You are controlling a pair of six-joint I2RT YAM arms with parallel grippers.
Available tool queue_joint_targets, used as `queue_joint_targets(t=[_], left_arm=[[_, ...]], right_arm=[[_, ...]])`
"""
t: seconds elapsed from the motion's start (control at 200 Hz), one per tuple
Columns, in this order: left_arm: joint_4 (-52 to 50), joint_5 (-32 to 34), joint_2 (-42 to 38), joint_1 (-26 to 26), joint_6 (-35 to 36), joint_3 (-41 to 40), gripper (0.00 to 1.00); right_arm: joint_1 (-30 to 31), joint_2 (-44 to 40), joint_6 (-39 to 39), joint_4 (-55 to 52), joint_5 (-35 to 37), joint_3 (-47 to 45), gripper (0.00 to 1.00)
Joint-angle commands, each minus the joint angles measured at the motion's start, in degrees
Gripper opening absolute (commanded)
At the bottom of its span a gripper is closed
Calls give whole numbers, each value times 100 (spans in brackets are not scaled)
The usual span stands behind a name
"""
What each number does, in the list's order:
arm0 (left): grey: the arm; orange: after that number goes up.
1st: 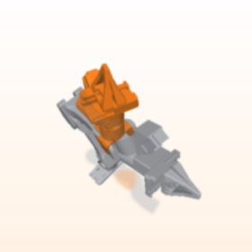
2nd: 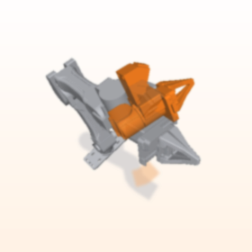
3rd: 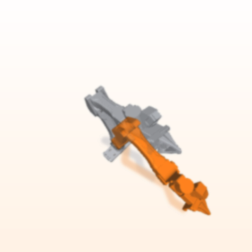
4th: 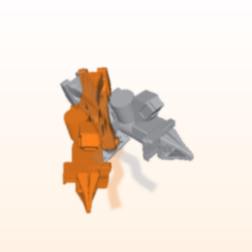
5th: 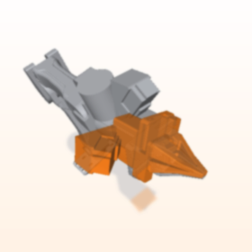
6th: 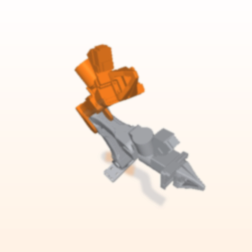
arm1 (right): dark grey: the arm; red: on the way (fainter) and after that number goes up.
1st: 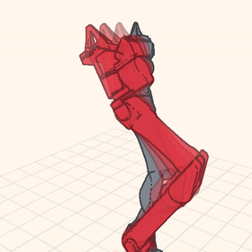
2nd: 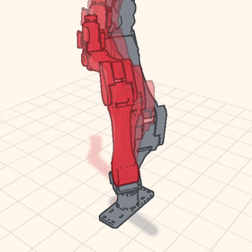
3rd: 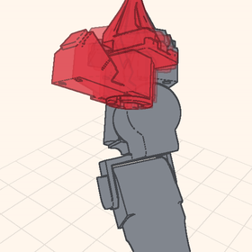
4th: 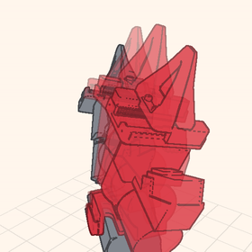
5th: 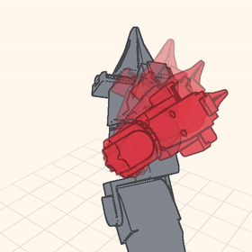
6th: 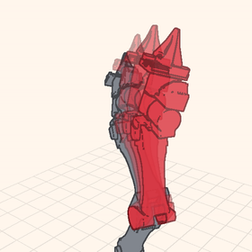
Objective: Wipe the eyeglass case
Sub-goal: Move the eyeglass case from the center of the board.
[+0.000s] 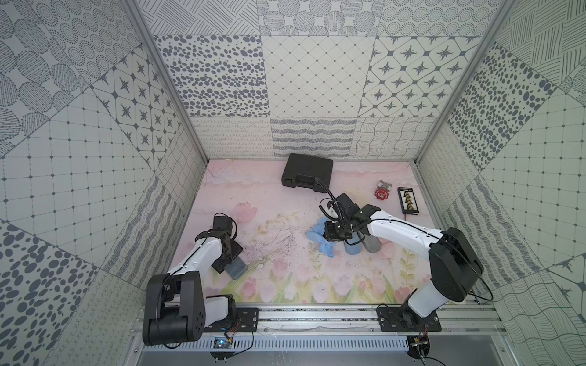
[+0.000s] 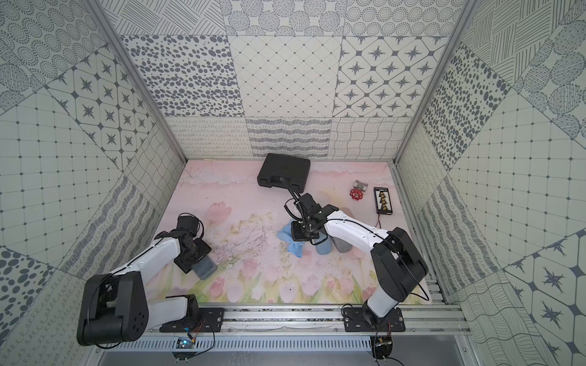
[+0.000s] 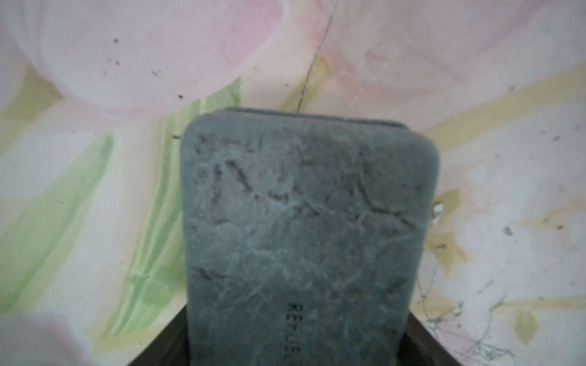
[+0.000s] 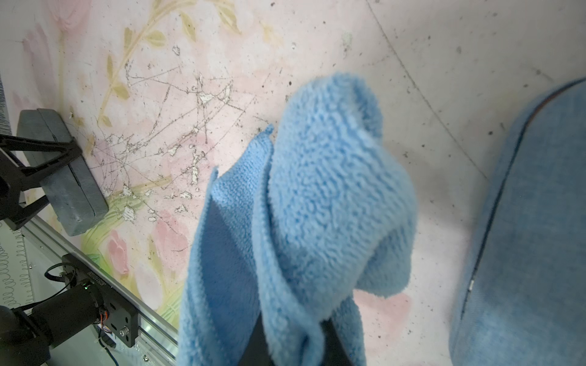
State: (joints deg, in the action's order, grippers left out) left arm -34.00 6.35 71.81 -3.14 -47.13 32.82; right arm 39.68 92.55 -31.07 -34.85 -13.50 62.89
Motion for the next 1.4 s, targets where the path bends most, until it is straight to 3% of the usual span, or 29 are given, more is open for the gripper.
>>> queue_joint_targets(t=[0.0, 0.19, 0.31, 0.495, 0.675, 0.921, 1.091, 1.286, 1.391], left_arm=[[293, -833, -155, 211, 96, 13, 60], [150, -715, 63, 1172, 211, 594, 56], [184, -696, 435, 2003, 396, 991, 48], [245, -1191, 1184, 3119, 891, 1474, 34], [174, -1418, 1622, 4194, 1235, 1906, 31], [227, -1037, 2125, 5206, 1767, 2301, 45], [302, -1141, 2110, 5320, 1822, 2246, 57], [426, -1387, 1487, 5325, 1697, 1787, 85], [568, -1570, 1087, 5340, 1492, 1338, 88]], right_arm=[[-11, -102, 17, 189, -15, 48, 0], [-26, 69, -9, 306, -73, -226, 0], [-163, -121, -36, 249, 21, -399, 0], [-627, -689, -9, 38, 93, -642, 0], [-880, -930, 126, -229, 145, -708, 0], [-1068, -1037, 133, -249, 68, -803, 0], [-1075, -1088, 158, -257, 84, -828, 0], [-1102, -1055, 216, -284, 66, -731, 0], [-1102, -1067, 206, -294, 18, -670, 0]])
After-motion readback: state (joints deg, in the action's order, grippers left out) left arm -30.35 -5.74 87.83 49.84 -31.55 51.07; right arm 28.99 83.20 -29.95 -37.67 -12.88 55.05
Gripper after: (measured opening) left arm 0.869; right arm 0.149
